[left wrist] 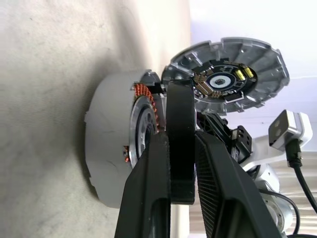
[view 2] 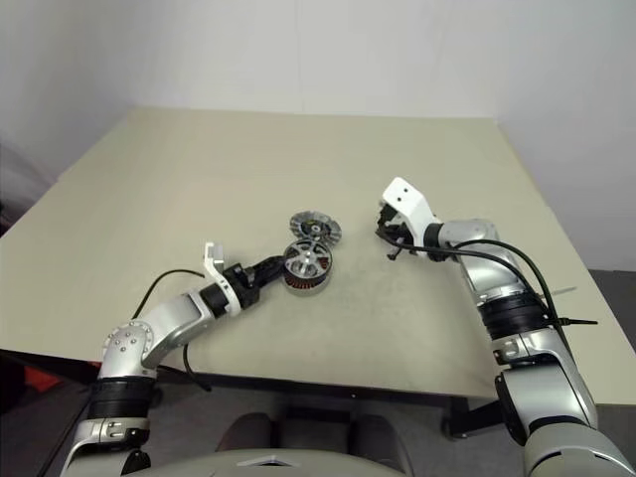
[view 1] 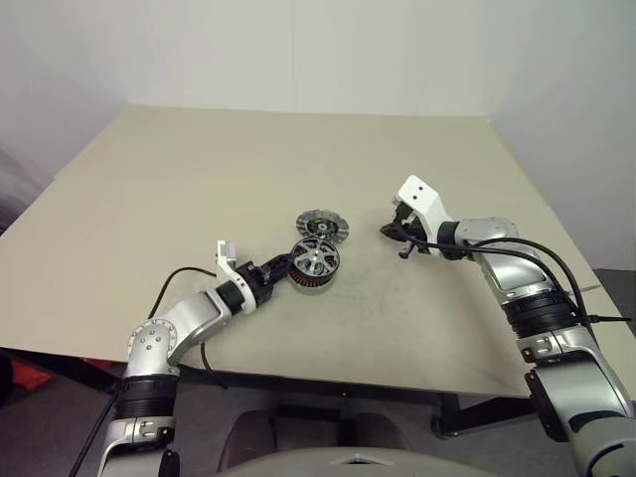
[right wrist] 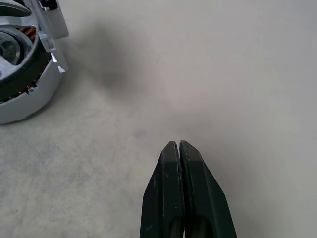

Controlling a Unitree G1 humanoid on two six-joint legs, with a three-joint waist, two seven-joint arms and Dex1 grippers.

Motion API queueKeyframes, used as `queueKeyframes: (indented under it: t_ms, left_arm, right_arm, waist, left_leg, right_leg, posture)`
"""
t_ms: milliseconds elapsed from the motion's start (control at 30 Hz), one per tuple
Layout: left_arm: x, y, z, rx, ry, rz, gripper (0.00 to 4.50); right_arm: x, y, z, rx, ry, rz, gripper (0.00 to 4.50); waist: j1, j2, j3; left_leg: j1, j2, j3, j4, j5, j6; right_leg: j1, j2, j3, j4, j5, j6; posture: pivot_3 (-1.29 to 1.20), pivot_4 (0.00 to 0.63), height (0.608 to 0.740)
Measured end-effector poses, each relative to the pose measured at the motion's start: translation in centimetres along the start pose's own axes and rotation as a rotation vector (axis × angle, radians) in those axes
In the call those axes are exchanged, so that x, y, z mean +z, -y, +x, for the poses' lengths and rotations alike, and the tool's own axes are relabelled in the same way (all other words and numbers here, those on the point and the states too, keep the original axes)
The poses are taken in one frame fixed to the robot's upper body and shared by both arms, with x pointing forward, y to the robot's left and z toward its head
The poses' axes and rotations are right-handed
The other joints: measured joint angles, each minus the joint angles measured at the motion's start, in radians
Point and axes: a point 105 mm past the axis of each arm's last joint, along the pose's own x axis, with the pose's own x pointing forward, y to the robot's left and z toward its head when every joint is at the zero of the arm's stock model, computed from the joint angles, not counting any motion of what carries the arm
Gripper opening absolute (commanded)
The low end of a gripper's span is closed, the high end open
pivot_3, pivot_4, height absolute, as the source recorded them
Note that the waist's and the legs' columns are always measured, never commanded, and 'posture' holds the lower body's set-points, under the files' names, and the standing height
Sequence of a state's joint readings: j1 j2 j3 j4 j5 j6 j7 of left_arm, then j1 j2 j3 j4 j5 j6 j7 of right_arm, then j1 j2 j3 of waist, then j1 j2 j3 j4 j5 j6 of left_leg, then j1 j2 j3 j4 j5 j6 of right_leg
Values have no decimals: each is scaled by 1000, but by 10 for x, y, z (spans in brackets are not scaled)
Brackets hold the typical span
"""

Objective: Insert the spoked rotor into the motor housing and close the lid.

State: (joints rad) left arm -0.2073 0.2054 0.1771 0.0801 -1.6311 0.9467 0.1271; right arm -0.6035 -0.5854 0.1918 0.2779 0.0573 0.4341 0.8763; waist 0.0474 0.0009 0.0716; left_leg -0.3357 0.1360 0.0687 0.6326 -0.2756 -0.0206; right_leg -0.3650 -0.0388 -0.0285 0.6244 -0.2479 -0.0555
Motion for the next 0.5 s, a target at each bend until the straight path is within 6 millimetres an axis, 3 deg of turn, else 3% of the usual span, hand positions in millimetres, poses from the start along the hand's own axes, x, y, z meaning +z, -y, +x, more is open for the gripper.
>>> queueKeyframes:
  t_ms: [333, 500]
  left_arm:
    - [-2, -1, 8, -3, -1, -2, 391]
    - [-3, -1, 7, -2, -15, 23, 2082]
  right_arm:
    - [1, -1, 1, 3, 3, 2, 0]
    - [1, -1, 1, 3, 3, 3, 0]
  waist:
    - [1, 0, 0]
    - [1, 0, 0]
  left_leg:
    - [0, 0, 0, 0, 0, 0]
    - [0, 0, 0, 0, 0, 0]
  right_leg:
    - [0, 0, 0, 0, 0, -1]
    - [0, 0, 0, 0, -1, -3]
  posture:
    - [0, 0, 740]
    - [0, 0, 740]
